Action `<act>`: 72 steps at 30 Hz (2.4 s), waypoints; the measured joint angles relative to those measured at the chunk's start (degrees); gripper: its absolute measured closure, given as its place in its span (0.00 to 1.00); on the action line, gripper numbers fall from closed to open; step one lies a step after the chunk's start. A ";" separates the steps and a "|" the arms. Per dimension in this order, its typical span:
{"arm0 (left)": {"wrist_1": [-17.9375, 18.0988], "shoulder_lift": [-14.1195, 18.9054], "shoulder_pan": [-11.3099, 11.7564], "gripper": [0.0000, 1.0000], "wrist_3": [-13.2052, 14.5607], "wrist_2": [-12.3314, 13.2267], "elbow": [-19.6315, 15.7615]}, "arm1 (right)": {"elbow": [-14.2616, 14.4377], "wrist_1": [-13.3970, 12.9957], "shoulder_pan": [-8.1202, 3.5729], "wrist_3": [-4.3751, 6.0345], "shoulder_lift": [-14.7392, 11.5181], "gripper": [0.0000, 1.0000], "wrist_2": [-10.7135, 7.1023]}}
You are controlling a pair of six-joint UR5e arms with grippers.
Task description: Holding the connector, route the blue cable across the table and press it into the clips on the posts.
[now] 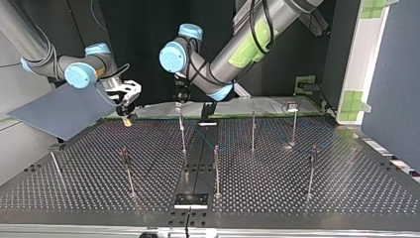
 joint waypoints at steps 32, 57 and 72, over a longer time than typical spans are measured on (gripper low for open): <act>2.94 -8.57 -2.88 0.00 -5.10 -7.04 10.72 | -0.31 0.01 -0.95 0.28 -0.04 1.00 -1.67; 6.12 -13.49 -3.40 0.00 -5.81 -11.81 15.80 | -0.32 0.02 -0.93 0.27 -0.04 1.00 -1.74; 7.68 -13.53 -3.47 0.00 -5.42 -13.06 18.24 | -0.33 0.44 -0.60 0.15 -0.04 1.00 -1.72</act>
